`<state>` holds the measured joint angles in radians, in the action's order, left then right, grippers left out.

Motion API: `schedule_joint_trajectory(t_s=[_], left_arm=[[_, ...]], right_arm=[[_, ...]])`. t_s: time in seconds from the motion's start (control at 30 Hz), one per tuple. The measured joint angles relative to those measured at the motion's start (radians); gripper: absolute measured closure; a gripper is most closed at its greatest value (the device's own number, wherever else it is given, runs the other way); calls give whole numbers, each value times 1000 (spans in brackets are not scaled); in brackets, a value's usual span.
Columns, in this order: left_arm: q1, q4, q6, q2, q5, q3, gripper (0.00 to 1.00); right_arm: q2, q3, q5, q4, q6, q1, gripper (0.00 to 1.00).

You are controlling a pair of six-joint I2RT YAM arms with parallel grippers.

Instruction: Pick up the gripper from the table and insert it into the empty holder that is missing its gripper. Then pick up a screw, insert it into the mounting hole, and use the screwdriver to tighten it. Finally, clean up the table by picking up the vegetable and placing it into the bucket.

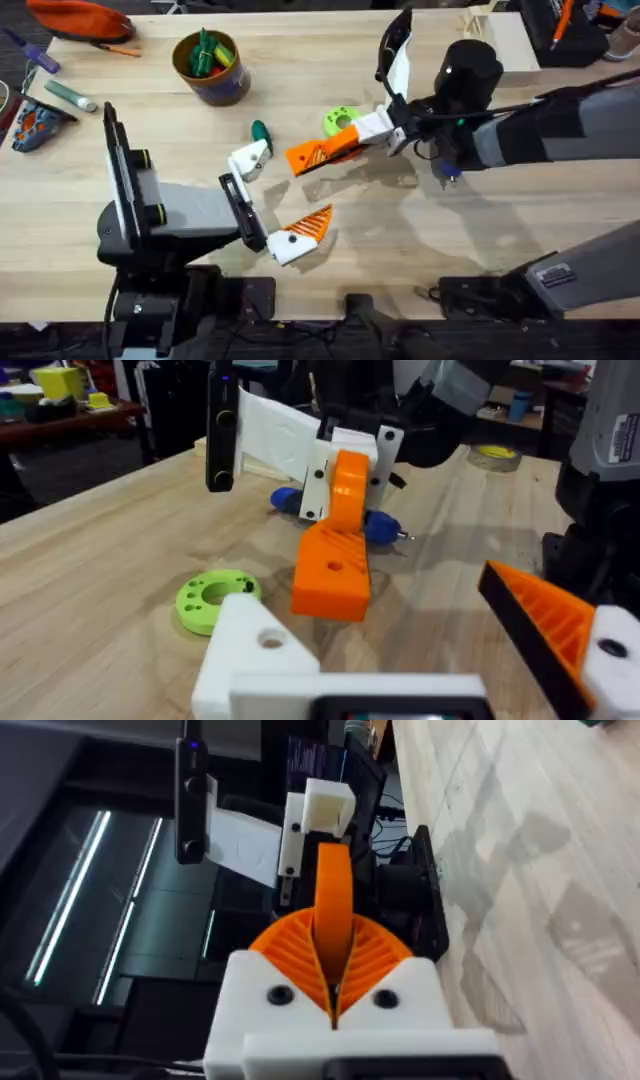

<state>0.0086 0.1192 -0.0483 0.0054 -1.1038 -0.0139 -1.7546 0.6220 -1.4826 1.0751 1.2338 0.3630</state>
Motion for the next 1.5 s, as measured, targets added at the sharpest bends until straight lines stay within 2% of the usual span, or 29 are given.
schedule_joint_trajectory(t_s=[0.77,1.07,1.5], left_arm=[[0,0,0,0,0,0,15],[0,0,0,0,0,0,15],[0,0,0,0,0,0,15]], right_arm=[[-2,1,1,27,29,28,993],[-19,52,1,27,39,46,993],[-19,56,21,8,40,71,993]])
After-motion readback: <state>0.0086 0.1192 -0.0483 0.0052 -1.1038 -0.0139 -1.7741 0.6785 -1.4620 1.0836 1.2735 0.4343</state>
